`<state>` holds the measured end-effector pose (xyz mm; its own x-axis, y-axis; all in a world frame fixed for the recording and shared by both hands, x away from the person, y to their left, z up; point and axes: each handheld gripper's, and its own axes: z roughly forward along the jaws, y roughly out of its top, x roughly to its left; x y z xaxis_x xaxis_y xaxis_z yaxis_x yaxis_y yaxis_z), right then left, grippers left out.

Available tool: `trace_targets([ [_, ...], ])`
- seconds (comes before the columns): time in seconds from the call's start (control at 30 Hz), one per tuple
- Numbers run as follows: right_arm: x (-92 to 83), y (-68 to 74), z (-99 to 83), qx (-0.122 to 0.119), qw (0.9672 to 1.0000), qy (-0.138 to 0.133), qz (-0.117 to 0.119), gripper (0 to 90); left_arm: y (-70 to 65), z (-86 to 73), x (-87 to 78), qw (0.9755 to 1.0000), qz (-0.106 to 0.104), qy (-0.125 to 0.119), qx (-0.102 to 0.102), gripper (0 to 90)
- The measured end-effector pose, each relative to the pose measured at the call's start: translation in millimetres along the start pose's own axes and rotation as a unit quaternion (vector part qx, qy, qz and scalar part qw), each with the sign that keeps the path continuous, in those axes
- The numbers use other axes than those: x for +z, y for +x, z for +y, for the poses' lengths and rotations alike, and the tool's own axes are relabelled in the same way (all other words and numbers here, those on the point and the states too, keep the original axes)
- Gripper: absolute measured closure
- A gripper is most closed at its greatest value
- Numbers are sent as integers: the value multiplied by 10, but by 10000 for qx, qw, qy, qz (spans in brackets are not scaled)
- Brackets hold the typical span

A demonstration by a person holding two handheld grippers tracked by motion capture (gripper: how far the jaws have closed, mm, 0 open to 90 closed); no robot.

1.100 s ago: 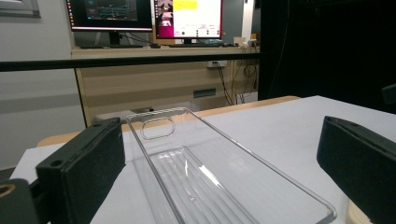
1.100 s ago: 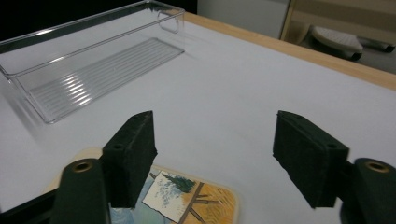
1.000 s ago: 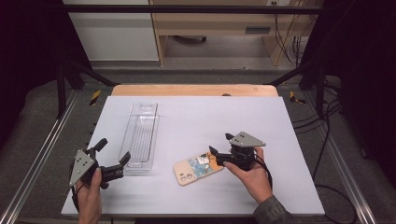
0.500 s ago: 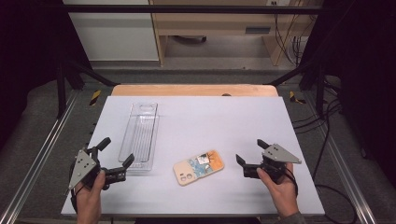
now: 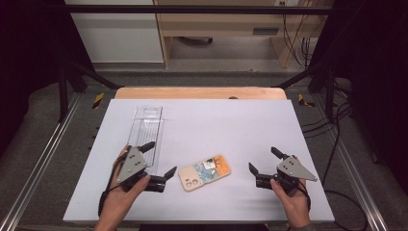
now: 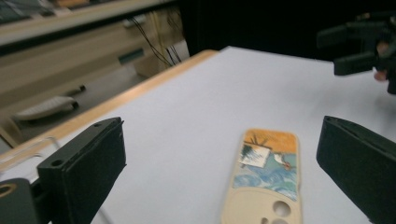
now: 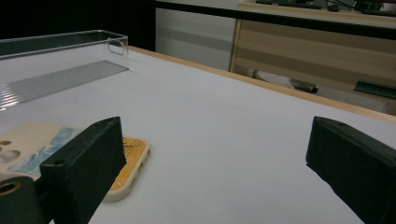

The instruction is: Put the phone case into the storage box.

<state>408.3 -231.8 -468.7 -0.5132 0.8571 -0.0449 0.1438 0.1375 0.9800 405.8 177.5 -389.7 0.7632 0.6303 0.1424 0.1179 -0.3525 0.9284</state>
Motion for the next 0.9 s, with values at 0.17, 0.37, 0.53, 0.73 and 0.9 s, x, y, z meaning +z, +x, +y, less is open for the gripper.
trace_targets([
  [0.17,-6,25,-62,140,9999,44,41,48,-47,-48,279,9986,-260,405,-228,27],
  [0.37,2,43,-85,203,9998,50,66,49,-136,-130,495,9956,-397,851,-18,31],
  [0.53,1,34,-92,214,9997,74,59,50,-231,-263,665,9900,-603,1271,130,31],
  [0.73,6,47,-104,236,9996,114,102,50,-242,-438,837,9841,-646,1653,87,34],
  [0.9,10,56,-108,225,9996,121,145,50,-222,-507,894,9831,-679,1698,4,36],
])
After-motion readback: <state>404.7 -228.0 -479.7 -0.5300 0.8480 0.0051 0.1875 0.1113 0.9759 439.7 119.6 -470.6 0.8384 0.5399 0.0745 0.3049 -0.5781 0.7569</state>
